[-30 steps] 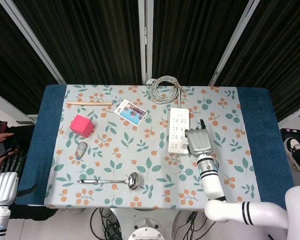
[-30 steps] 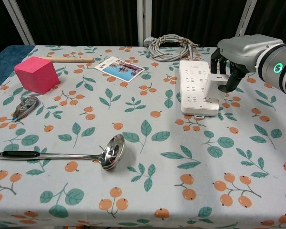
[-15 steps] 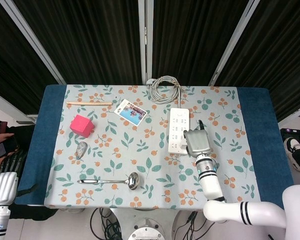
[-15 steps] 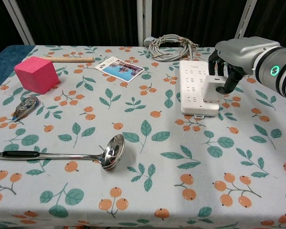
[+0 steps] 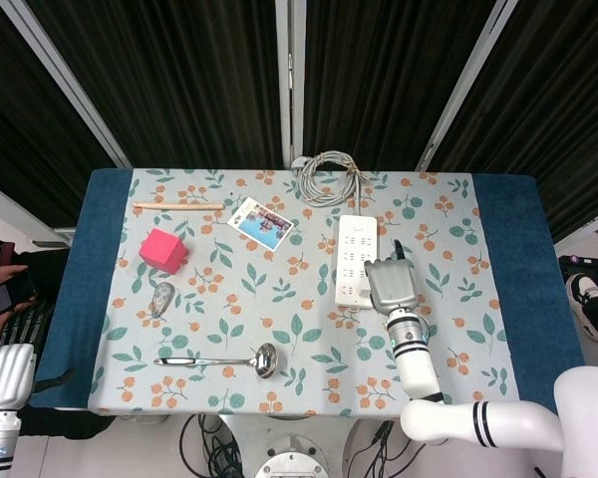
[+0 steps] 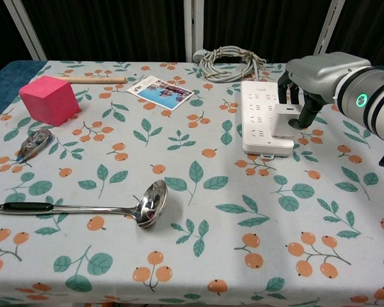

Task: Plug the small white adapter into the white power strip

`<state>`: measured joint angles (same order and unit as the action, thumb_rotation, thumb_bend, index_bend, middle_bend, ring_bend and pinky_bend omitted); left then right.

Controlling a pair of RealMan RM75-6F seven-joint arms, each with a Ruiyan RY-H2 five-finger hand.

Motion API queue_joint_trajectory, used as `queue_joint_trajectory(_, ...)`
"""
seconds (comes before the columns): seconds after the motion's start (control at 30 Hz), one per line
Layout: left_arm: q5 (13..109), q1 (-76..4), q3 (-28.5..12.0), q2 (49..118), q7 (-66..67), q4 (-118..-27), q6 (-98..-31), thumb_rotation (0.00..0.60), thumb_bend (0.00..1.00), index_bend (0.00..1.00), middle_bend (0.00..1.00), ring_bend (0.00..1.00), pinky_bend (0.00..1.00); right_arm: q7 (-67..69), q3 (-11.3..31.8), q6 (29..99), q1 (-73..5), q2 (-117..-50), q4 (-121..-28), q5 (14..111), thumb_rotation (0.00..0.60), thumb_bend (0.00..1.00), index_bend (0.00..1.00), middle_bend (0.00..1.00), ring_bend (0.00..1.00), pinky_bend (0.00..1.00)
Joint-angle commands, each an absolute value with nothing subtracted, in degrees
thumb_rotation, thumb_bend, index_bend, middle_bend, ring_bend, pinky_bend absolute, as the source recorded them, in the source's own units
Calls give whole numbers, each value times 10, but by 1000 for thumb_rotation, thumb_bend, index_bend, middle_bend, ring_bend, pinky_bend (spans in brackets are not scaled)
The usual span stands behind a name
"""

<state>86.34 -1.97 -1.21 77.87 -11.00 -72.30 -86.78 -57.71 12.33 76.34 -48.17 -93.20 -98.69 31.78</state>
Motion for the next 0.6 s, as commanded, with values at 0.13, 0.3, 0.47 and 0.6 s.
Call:
queue_joint_trajectory(0.13,863,-20,-12,780,-110,-723,-868,600,0,60,0,0,0,-579,121,762,-485,-938,-982,320,600,743,806,662,423,0)
queue_joint_trajectory(0.3,863,-20,-12,780,-110,-722,-866,600,0,60,0,0,0,-578,119,762,-484,-941,-978,320,600,743,802,660,423,0)
queue_joint_trajectory(0.47,862,-20,-12,781,-111,-721,-865,600,0,60,0,0,0,-574,116,759,-482,-943,-973,321,600,743,783,653,423,0)
queue_joint_trajectory(0.6,861,-19,-12,782,-111,-720,-865,600,0,60,0,0,0,-572,114,758,-480,-942,-974,322,600,738,715,608,414,0)
